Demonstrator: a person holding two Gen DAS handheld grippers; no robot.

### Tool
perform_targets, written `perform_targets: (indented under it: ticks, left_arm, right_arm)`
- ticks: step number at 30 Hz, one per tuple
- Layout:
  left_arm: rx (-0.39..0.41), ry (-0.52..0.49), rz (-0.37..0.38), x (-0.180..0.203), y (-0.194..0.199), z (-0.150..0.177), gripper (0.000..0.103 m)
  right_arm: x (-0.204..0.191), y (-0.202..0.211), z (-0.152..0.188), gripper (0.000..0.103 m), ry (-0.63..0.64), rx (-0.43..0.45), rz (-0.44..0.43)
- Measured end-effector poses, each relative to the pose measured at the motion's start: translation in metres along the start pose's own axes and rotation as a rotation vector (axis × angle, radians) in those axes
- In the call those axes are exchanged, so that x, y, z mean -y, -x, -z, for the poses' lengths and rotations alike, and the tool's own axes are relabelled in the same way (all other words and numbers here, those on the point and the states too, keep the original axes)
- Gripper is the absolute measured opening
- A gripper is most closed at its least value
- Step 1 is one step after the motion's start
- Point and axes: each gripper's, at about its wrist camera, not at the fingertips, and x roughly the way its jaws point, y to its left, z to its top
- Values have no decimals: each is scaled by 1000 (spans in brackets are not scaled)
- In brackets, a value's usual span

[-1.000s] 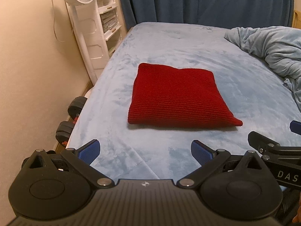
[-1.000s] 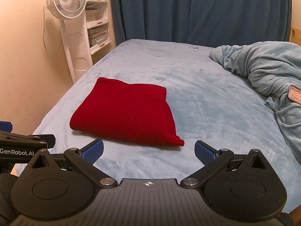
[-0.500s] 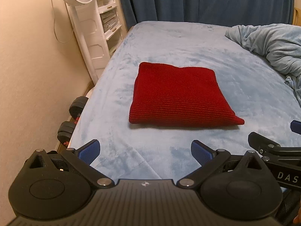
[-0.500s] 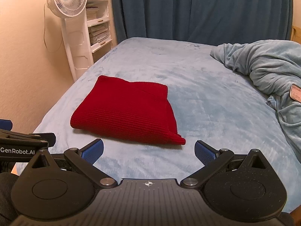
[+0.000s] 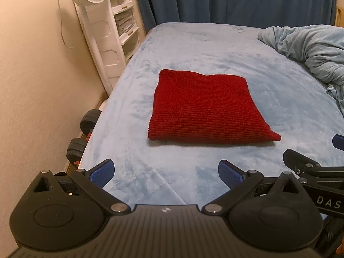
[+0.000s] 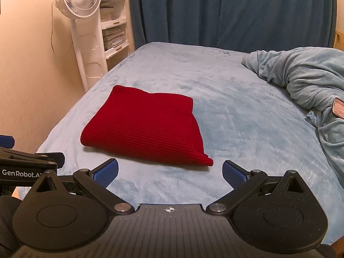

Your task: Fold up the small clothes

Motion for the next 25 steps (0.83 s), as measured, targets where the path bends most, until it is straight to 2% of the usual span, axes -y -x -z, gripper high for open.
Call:
perform_targets:
  ticks: [19, 25]
  left_arm:
    - [-11, -7, -6, 0, -3, 2, 103]
    - [6, -30, -30, 1, -1, 5, 103]
  right_arm:
    - [1, -2, 1, 102, 8, -3, -11]
    - [1, -2, 2, 102, 6, -6, -16]
